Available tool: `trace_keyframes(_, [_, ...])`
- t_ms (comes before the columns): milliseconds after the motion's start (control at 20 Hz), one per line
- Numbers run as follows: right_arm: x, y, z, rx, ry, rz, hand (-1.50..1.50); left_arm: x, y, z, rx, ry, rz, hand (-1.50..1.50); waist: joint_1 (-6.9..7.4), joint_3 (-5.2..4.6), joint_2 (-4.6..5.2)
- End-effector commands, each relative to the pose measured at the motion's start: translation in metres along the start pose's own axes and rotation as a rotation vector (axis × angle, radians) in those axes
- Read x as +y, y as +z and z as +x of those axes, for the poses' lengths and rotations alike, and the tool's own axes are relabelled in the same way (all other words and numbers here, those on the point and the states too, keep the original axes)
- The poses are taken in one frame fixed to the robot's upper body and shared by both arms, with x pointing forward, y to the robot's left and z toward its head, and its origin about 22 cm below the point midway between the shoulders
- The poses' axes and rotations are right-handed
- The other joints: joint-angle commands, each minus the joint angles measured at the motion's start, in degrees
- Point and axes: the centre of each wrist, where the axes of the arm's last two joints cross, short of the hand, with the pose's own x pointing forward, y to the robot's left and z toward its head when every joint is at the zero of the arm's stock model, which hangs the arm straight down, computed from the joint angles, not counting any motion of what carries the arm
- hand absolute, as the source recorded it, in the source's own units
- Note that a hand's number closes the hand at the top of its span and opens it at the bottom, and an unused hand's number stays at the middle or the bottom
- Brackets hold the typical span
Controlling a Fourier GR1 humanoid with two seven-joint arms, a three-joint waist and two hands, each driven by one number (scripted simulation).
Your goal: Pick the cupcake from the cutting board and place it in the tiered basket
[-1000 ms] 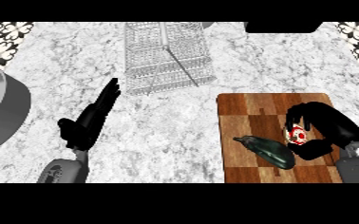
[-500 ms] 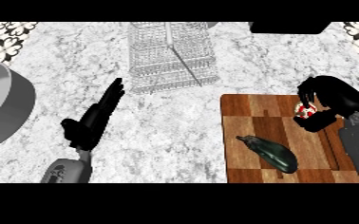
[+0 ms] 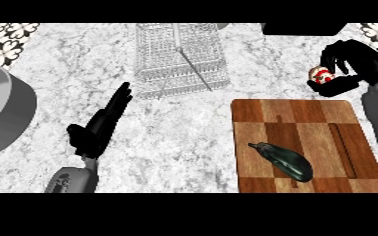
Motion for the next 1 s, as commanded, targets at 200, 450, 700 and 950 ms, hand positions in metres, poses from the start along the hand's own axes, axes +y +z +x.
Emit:
trace_keyframes(200, [-0.051, -0.013, 0.065, -0.265, -0.183, -0.137, 1.50, -0.006, -0.010, -0.006, 0.010, 0.000, 0.020, 0.00, -1.46, -0.11, -0.31])
trace_keyframes(450, [-0.094, -0.011, 0.115, -0.266, -0.210, -0.111, 1.50, 0.015, 0.005, 0.007, 0.005, -0.006, 0.025, 0.00, -1.09, -0.09, -0.51])
trace_keyframes(700, [-0.114, -0.037, 0.204, -0.240, -0.267, -0.137, 1.50, 0.021, 0.007, -0.005, 0.004, -0.007, 0.010, 0.00, -0.07, -0.13, -0.22])
trace_keyframes(950, [-0.079, -0.056, 0.275, -0.247, -0.286, -0.109, 1.50, 0.000, 0.004, -0.009, -0.019, 0.001, 0.006, 0.00, 0.44, -0.12, -0.14])
